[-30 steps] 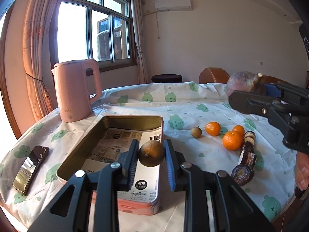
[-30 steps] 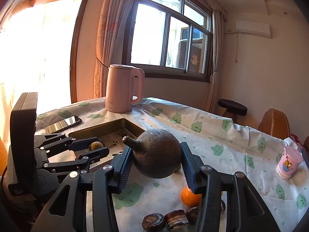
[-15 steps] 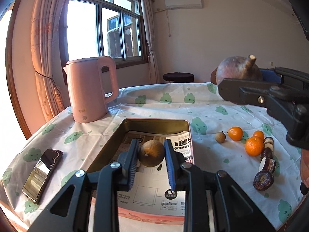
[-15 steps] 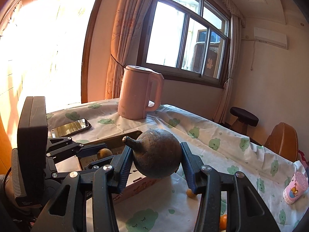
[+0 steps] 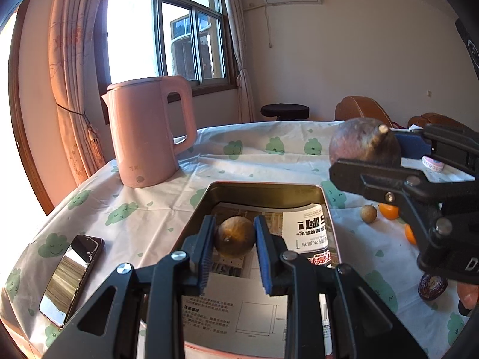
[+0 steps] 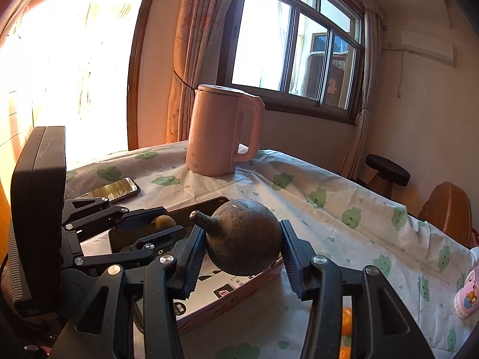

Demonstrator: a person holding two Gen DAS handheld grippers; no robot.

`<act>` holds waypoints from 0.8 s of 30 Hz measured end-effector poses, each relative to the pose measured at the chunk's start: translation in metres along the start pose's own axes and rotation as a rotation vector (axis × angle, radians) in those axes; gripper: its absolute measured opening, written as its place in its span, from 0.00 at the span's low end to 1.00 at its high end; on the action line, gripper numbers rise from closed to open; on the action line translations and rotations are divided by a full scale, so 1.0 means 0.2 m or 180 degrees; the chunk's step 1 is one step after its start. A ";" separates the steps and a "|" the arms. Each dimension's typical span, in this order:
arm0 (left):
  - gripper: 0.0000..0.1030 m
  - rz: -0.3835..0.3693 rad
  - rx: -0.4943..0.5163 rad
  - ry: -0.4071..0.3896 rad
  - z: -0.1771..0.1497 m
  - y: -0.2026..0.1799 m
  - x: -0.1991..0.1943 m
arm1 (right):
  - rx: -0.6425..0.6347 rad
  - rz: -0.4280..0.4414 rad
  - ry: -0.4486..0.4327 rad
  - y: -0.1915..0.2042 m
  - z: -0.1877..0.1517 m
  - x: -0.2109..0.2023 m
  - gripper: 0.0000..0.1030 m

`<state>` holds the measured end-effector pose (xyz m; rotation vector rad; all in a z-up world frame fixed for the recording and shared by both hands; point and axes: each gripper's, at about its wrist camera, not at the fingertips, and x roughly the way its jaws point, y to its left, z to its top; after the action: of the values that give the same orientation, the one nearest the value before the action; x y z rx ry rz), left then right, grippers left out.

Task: Organize fruits
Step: 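Release the brown fruit into the tin with the right tool while the left drops its fruit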

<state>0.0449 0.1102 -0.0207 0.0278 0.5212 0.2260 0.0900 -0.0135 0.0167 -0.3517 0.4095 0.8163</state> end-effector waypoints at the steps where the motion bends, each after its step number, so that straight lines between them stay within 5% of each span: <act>1: 0.27 0.0010 -0.0001 0.0029 0.00 0.01 0.02 | 0.0025 0.0019 0.0024 0.00 -0.01 0.02 0.49; 12: 0.28 0.0050 -0.0049 0.0288 -0.02 0.07 0.11 | 0.0386 0.0380 0.0521 -0.02 -0.11 0.31 0.49; 24: 0.30 0.0076 -0.0073 0.0361 -0.02 0.08 0.13 | 0.0561 0.0520 0.0718 -0.04 -0.14 0.39 0.53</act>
<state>0.0604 0.1314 -0.0356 -0.0012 0.6314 0.2580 0.1381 0.0177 -0.0446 -0.2487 0.7237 0.8956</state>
